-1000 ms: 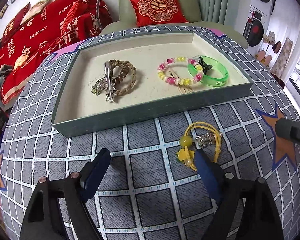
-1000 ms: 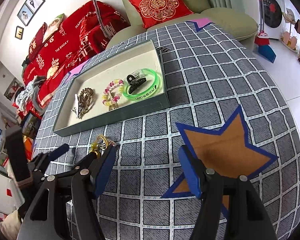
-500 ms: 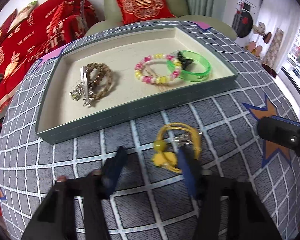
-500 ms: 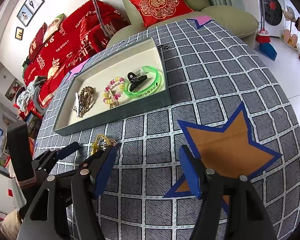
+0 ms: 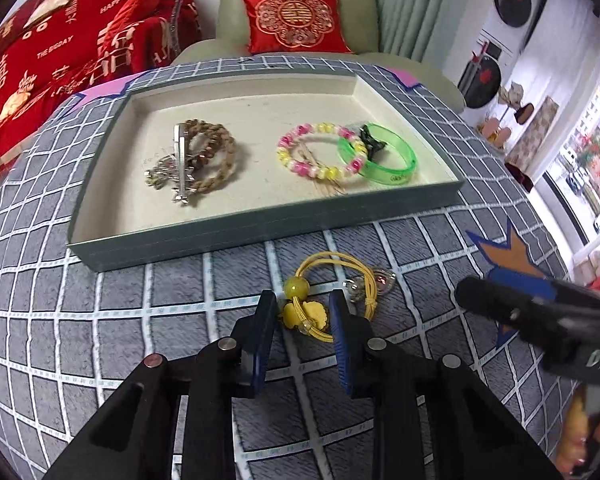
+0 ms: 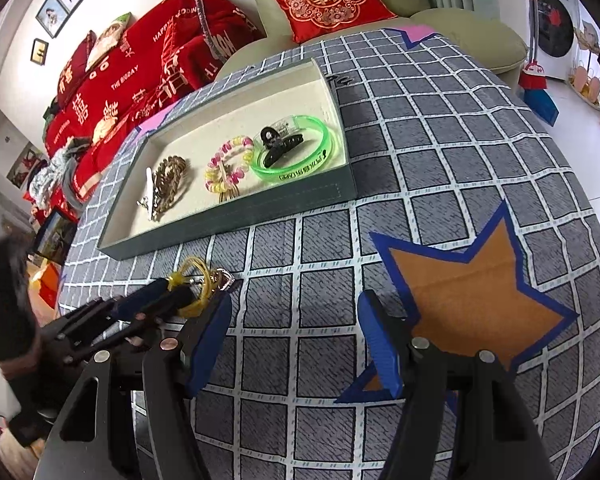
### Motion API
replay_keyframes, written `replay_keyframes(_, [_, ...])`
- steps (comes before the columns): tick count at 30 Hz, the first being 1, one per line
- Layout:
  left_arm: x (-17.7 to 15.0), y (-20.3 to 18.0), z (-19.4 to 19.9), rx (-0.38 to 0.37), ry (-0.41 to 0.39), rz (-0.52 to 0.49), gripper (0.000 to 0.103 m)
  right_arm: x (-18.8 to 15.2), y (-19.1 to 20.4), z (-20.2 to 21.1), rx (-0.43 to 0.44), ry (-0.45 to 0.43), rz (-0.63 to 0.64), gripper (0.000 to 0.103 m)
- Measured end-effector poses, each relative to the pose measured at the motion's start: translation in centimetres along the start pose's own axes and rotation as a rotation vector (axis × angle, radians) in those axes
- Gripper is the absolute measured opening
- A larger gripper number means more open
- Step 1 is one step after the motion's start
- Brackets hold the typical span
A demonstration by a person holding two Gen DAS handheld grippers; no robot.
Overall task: Organize jewelry
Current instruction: 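Grasp the yellow hair tie with yellow charm using the left tool, then grasp the silver heart pendant with the right tool while the left tool holds the hair tie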
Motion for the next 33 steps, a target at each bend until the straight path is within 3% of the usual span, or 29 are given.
replay_keyframes(20, [0.7, 3.3, 2.5, 0.014, -0.046, 0.044, 0.039, 1.4, 6.4, -3.6, -0.069, 0.032, 0.298, 0.069])
replay_keyframes(24, [1.1, 3.9, 2.5, -0.015, -0.03, 0.093, 0.039, 1.5, 7.1, -4.0, -0.077, 0.036, 0.331, 0.069])
replay_keyframes(33, [2.9, 1.7, 4.2, -0.078, -0.067, 0.064, 0.039, 1.1, 7.1, -3.3, -0.05, 0.021, 0.354, 0.069])
Point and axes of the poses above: each gripper's, at about its wrist camera, not at the fingertips, and z roughly against the way its jaws point, y to its left, x to its top, the point moved 8 cm from there along -z, roughly the way its jaws point, and after that the axes turned 12 degrees about z, right-handed, at the moved point
